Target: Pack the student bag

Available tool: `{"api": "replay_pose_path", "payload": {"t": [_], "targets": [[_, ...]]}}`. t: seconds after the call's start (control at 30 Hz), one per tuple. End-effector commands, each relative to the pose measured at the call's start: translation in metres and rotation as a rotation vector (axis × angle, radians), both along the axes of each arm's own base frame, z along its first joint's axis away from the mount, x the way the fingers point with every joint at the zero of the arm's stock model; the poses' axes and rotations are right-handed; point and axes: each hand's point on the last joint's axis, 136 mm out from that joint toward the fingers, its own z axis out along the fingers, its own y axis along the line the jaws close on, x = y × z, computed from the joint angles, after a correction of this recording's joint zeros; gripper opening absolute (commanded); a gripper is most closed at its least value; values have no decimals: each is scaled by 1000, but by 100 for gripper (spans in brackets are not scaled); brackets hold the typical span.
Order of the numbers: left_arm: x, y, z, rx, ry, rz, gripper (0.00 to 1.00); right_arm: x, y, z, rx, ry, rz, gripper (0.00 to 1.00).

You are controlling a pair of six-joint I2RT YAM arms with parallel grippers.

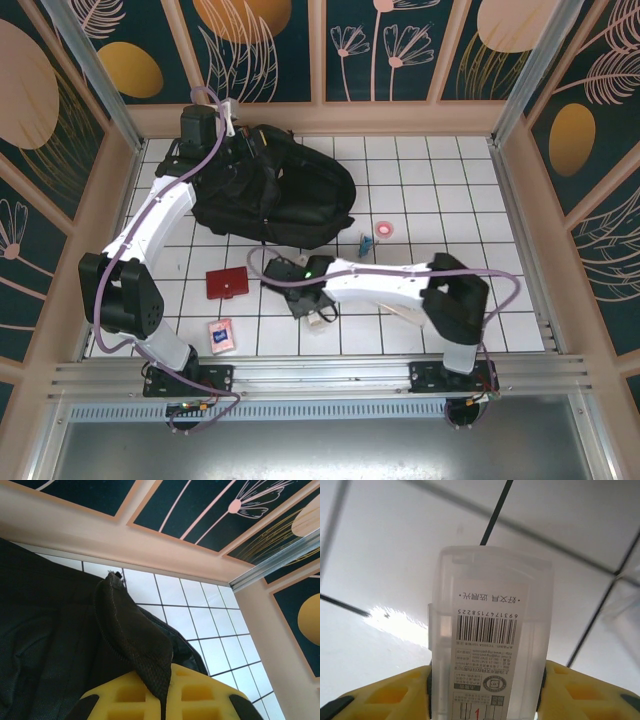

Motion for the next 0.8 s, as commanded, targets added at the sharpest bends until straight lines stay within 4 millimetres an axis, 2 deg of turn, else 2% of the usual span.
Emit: {"api": "replay_pose_path", "payload": {"t": [0.0,0.1,0.23,0.33,0.47,0.6,0.7,0.77], "targets": [[8,3,32,-31,-95,3,8,39,-11,51,131,-107,-82,50],[9,0,36,-53,-89,-10,8,75,-18,85,239,-161,-142,48],[9,-6,48,-90,-91,-33,7,142,-26,127,417,-192,-245,46],[10,-10,57,-117,-90,-54,7,192,-26,147,547,-199,-300,46],[10,-12,67,-132,-99,-59,6,250,-12,152,589,-210,-340,48],[12,-14,68,-132,-95,-74,6,308,10,158,657,-217,-378,48],[14,-17,65,-144,-88,-86,5,340,25,150,738,-161,-421,47],[13,-20,69,-161,-97,-102,5,351,39,138,771,-116,-448,47]]}}
